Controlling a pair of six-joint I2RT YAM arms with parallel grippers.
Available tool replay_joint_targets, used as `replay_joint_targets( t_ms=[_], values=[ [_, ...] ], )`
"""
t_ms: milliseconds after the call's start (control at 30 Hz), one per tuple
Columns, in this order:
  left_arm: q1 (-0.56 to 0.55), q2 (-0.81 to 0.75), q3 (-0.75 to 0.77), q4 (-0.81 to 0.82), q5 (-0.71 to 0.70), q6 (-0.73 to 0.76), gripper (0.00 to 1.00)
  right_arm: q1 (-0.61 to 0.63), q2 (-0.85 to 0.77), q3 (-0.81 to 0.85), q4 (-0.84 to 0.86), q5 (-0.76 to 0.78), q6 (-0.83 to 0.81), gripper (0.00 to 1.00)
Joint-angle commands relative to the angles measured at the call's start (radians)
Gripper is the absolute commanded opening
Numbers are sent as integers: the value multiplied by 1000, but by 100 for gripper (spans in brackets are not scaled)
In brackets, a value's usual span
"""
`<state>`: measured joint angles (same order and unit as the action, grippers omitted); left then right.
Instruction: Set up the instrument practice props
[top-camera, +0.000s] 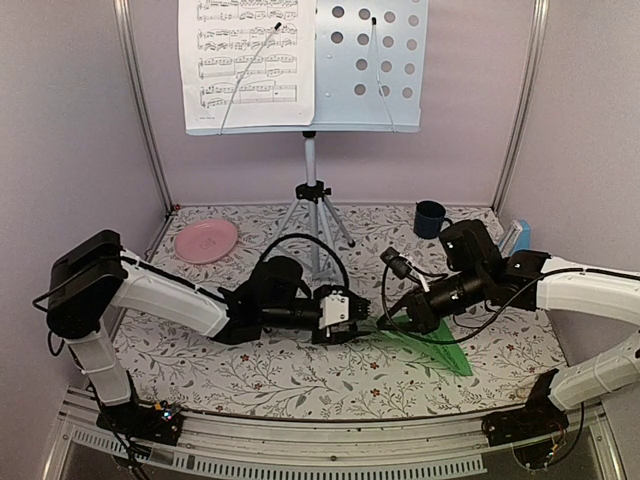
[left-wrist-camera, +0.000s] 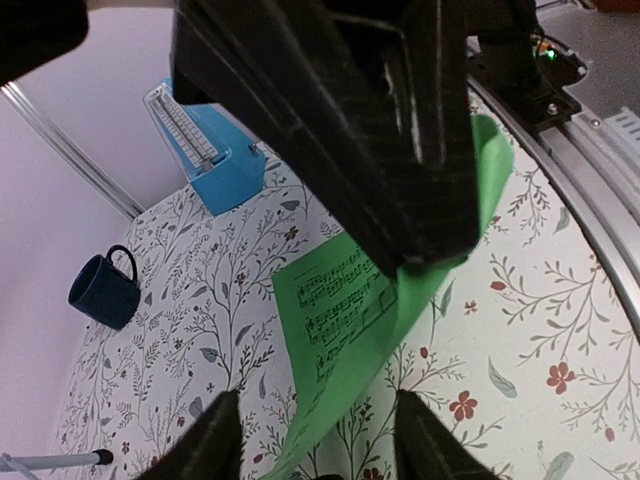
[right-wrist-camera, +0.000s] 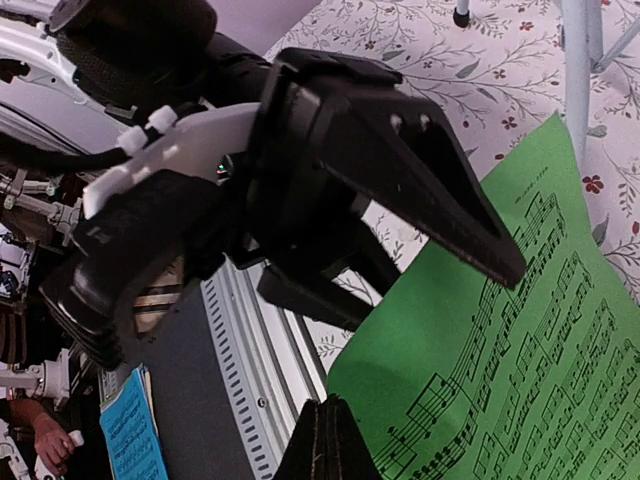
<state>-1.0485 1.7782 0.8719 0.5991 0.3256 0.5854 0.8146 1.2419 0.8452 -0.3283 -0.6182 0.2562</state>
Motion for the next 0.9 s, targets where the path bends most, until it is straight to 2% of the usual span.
replay_joint_targets(
  t_ms=[0,33,67,167,233,333,467,667,867],
  values=[
    [-41,14,42,-78,-34,88,18,9,-47,-33,51,-50,-35,11],
    [-50,-1,5,-81,-50,107,8,9,-57,-38,53,-35,-33,19],
    [-59,-20,-32,-68,-76,119,1,4,-68,-49,60,-18,-30,31],
    [-88,-103,-162,-32,-137,128,0,-55,-110,-98,121,-10,19,67],
    [-105,-144,-219,-46,-171,135,0,-125,-128,-129,161,-18,68,79],
    [-140,-140,-247,-96,-242,173,0,-232,-104,-140,154,-8,127,85],
    [-186,-50,-255,-123,-339,191,0,-336,-12,-123,94,29,162,86],
    [-194,-36,-286,-125,-355,184,0,-378,80,-120,77,87,165,85],
    [-194,-24,-326,-56,-411,209,0,-402,124,-114,92,87,141,84]
  ],
)
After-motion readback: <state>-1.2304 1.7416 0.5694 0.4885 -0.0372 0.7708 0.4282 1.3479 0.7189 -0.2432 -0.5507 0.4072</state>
